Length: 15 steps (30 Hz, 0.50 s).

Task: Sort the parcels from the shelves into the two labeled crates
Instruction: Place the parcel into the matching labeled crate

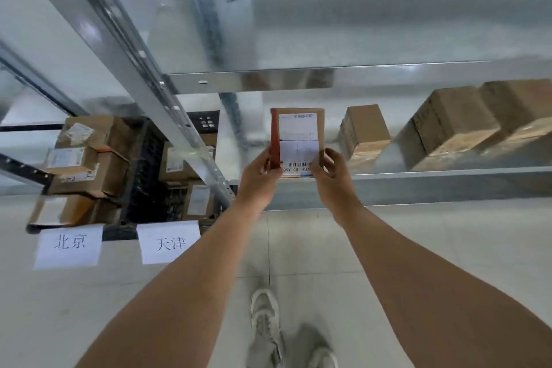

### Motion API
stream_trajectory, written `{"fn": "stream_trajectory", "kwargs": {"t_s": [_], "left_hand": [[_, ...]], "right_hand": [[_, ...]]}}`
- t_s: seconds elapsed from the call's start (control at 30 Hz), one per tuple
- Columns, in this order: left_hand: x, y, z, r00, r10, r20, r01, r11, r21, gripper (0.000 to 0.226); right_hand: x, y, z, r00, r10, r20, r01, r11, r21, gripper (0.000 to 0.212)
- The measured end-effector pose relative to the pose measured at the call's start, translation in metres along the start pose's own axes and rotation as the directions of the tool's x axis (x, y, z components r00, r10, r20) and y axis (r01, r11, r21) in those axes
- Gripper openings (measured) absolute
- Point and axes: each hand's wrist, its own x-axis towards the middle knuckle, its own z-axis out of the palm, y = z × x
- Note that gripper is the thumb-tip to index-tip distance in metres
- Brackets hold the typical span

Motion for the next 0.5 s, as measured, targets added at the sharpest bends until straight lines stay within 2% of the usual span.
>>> {"fn": "stream_trajectory", "kwargs": {"t_s": [0.13,0.3,0.5], "left_hand": [[-0.056,0.023,-0.017,0.996,-0.092,-0.003,0.092,0.995,-0.046,0.050],[-0.113,0.051,-0.051,0.995,-0.091,0.031,0.093,0.994,-0.061,0.041],[-0.173,0.063,-0.117,0.995,-0.085,0.058,0.089,0.993,-0.075,0.036]], "right_hand": [[-0.060,-0.026,-0.004,1.000,0.000,0.027,0.005,0.986,-0.164,0.041],[-0.123,-0.058,0.008,1.000,0.027,0.008,-0.025,0.984,-0.175,0.039],[-0.196,-0.075,0.057,0.999,0.033,-0.042,-0.039,0.989,-0.144,0.039]]}}
